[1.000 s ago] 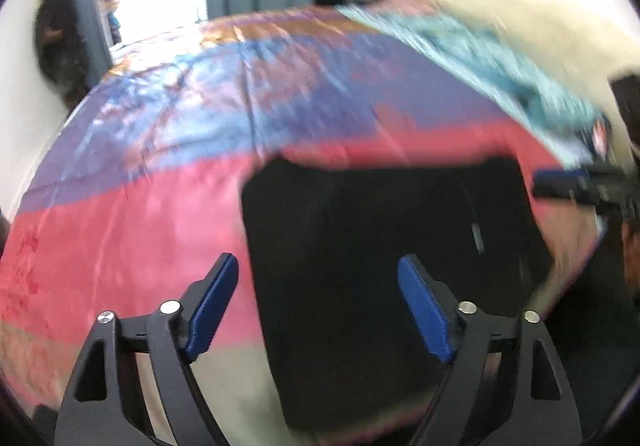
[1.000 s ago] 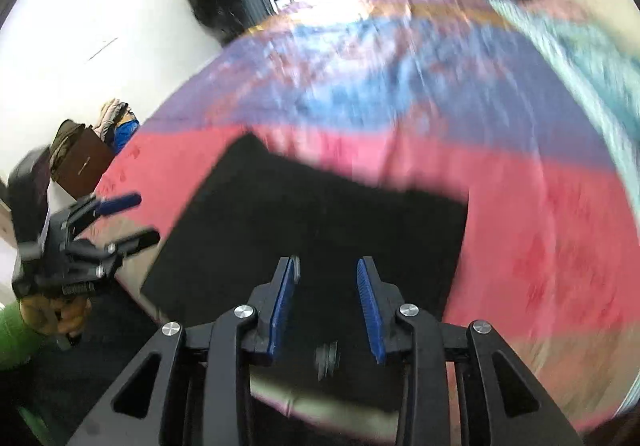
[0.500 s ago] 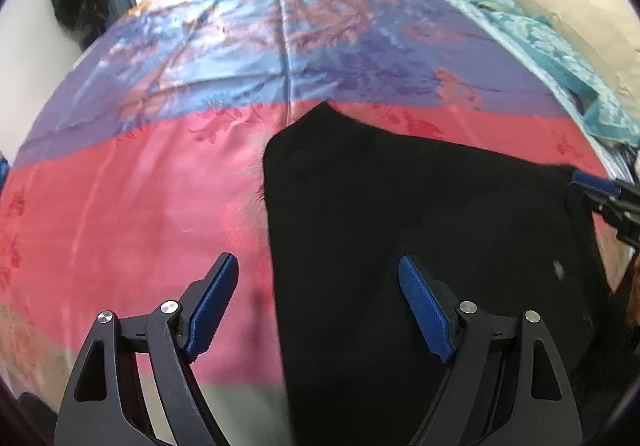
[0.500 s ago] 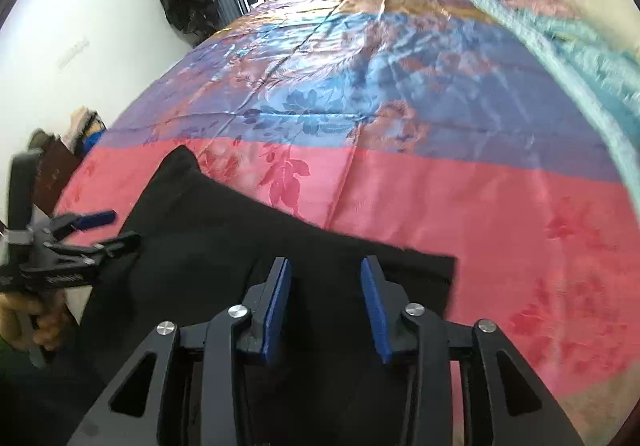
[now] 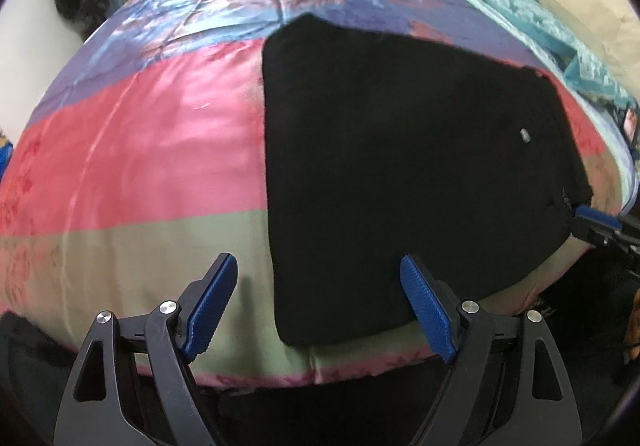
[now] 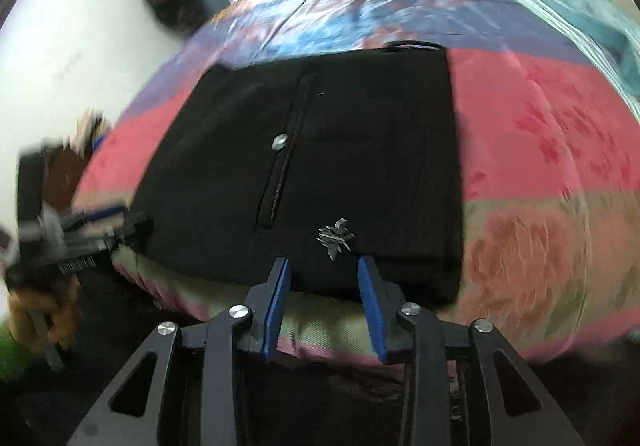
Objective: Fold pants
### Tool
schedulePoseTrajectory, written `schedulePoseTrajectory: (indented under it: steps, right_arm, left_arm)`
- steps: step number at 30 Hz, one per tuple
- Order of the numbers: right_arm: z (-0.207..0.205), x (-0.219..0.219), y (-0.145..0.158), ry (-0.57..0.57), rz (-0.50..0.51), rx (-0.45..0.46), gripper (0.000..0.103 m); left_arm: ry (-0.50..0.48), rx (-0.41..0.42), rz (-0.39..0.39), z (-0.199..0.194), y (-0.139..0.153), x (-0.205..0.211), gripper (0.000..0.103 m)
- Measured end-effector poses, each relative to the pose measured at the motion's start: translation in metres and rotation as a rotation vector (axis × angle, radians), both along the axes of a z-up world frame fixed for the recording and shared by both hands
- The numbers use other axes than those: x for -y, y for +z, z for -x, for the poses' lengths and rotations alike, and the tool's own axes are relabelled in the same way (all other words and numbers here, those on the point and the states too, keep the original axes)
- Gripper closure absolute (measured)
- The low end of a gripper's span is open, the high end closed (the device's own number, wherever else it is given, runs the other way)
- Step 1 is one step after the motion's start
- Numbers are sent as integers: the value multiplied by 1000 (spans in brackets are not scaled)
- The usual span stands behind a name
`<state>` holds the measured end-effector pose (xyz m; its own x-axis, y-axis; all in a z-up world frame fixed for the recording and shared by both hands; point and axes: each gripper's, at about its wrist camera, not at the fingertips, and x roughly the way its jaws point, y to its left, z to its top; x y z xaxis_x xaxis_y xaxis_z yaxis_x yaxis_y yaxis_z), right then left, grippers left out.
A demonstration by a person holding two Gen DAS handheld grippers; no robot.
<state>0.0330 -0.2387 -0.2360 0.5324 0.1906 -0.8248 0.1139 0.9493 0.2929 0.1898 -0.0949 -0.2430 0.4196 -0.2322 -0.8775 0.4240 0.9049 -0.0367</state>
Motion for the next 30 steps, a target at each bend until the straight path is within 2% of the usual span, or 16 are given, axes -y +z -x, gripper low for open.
schedulePoseTrajectory:
  steps: [2,4,5,6,7,11,30]
  right_arm:
    - [9,-3,10,-39,32,16,66]
    - [19,-4,20,-81,88,66,55]
    - [22,-3,24,-99,106,85,38]
    - [26,-1,27,-129,132,110,25]
    - [31,0,30,-158,146,132,23]
    - [36,10,40,-220,137,186,23]
    - [38,14,30,-259,134,157,23]
  left_arm:
    - [12,23,9,2,10,-4,18]
    - [29,54,8,4,17,-7,18]
    - [39,62,8,3,19,-7,17]
    - [53,68,6,2,21,-8,16]
    - [62,71,4,2,22,-10,16]
    - [83,78,-13,2,22,-15,16]
    - [102,82,-44,1,16,-21,16]
